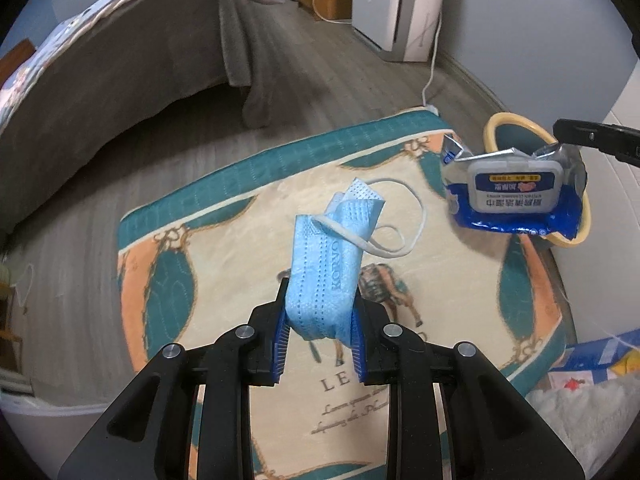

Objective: Collect trash
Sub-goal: 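Carry the wet-wipes packet over the bin with the right tool while the left tool carries the mask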

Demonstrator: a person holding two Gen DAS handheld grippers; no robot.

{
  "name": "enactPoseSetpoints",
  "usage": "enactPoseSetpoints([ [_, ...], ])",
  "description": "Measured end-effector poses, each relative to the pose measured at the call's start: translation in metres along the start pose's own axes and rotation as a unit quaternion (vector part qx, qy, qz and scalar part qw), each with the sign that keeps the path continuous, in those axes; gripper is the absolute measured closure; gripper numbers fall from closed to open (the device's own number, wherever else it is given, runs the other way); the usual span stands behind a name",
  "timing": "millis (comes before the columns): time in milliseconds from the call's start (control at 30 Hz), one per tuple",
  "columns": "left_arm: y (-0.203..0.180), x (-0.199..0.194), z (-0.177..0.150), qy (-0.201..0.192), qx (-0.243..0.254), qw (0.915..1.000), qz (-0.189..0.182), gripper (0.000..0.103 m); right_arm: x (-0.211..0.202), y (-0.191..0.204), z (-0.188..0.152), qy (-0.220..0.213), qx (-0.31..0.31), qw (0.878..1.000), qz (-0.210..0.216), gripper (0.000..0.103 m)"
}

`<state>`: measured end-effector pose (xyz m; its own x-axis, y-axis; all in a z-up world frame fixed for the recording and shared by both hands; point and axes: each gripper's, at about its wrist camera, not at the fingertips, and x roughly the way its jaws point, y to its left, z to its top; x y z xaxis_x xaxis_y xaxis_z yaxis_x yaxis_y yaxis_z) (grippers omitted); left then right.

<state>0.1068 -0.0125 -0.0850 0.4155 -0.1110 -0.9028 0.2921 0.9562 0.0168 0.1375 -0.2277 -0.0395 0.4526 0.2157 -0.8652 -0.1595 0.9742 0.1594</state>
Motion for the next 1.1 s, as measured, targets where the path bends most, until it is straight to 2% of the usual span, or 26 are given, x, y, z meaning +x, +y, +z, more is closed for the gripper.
enactPoseSetpoints([
  [300,-0.002,0.001,0.004,-0.005,-0.003,1.0000,-0.003,0.076,-0.027,-0.003,0.008,-0.027,0.017,0.999,0.027,0.101],
  [467,-0.011,-0.001,0.009,-0.017,0.004,0.9998,-0.007,0.076,-0.033,-0.008,0.008,-0.035,0.014,0.999,0.014,0.101],
  [700,-0.046,-0.008,0.020,-0.040,0.027,0.9985,-0.027,0.076,-0.042,-0.044,0.003,-0.046,0.033,0.998,-0.005,0.101],
  [1100,-0.108,0.005,0.033,-0.040,0.077,0.9956,-0.036,0.076,-0.061,-0.124,-0.018,-0.061,0.079,0.994,-0.037,0.101],
])
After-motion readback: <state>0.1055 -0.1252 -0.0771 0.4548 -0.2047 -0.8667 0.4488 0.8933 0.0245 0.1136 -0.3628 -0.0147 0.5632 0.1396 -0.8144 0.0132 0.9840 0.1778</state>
